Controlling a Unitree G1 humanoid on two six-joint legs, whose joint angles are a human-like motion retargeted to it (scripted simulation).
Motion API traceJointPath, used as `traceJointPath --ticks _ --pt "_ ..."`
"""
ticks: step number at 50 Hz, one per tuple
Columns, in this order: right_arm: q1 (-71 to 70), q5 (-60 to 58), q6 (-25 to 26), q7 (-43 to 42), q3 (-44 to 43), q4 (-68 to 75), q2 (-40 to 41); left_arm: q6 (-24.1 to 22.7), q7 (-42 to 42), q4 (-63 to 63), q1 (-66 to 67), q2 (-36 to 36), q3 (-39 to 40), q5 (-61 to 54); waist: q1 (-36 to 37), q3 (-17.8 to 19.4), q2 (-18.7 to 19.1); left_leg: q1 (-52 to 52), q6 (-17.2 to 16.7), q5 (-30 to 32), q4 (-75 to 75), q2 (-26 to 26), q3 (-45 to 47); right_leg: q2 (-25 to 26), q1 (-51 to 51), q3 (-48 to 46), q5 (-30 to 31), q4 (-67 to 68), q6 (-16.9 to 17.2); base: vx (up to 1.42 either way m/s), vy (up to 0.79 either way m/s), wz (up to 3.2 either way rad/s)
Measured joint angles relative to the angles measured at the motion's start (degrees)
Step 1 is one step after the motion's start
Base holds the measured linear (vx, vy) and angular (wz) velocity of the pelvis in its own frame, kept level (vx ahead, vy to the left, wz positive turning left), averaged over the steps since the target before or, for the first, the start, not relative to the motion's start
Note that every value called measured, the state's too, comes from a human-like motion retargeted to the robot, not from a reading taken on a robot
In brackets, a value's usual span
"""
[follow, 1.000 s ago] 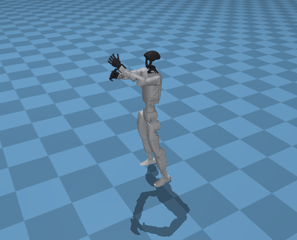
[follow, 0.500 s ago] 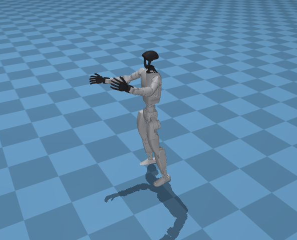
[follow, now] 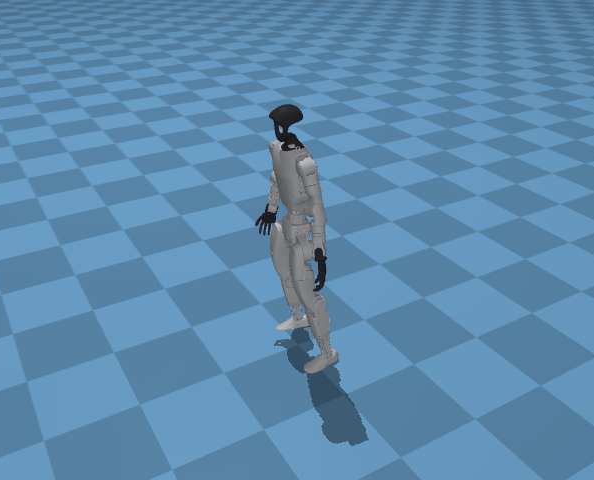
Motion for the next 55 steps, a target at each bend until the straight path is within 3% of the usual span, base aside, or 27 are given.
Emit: traceJointPath --ticks 5,15,33,39,45,50,55 --pt "3.9 1.7 -1.4 -1.3 -0.4 -2.8 2.5 -1.7 1.5 -1.7 5.7 -5.0 -0.8 -2.7 -0.3 2.5 0.6 1.4 -0.1 -0.6 0.4 0.2 -0.6 0.1 2.1 -0.7 0.0 -0.3 0.0 0.0 0.0 0.0" --pt "2.8 2.3 -1.8 -1.5 2.3 -8.6 1.9 -2.5 2.1 -3.2 7.5 -8.4 -3.9 -4.8 1.0 0.1 0.2 -1.1 0.3 0.2 0.0 0.0 -0.6 0.0 -0.8 -0.5 0.3 -0.1 0.0 0.0 0.0 0.0" --pt "-0.1 4.6 -2.1 -3.4 -4.8 -5.6 -1.7 -2.9 3.1 -3.8 1.1 -3.6 3.5 -9.3 0.9 -0.3 1.2 -0.4 -0.2 -0.3 0.4 0.3 -2.1 0.2 1.3 -2.1 0.2 -0.7 0.0 0.0 0.0 0.02" --pt "-3.0 6.6 0.5 -3.0 -8.9 1.5 -6.5 -0.1 3.1 2.1 -2.5 4.3 8.7 -8.8 1.2 -2.4 0.9 -1.1 -0.1 0.1 -0.1 0.1 -1.3 0.2 0.0 -1.5 0.3 -0.7 0.0 0.0 0.0 0.0" --pt "-11.0 6.7 4.7 -6.3 -11.8 9.3 -17.2 3.7 3.6 8.3 -8.9 18.5 10.3 -5.7 0.6 -3.9 1.5 -0.6 -0.6 0.0 -0.2 0.4 -0.9 0.4 0.3 -1.2 0.2 -0.8 0.0 0.0 0.0 0.0" --pt "-24.4 6.5 6.2 -12.1 -7.9 12.4 -27.9 4.6 7.2 10.2 -20.4 33.5 3.6 -3.0 0.1 -5.1 2.2 -0.2 -0.9 0.1 -0.3 0.6 -0.6 0.6 0.5 -1.1 0.3 -0.7 0.0 0.0 0.0 0.0" --pt "-41.7 6.1 4.9 -13.6 2.1 10.6 -34.8 3.1 10.8 6.4 -37.9 44.7 -9.3 0.0 -0.2 -7.4 3.0 -0.5 -1.0 0.3 -0.4 0.6 -0.4 0.9 0.0 -1.0 0.6 -0.8 0.0 0.0 0.0 0.0"
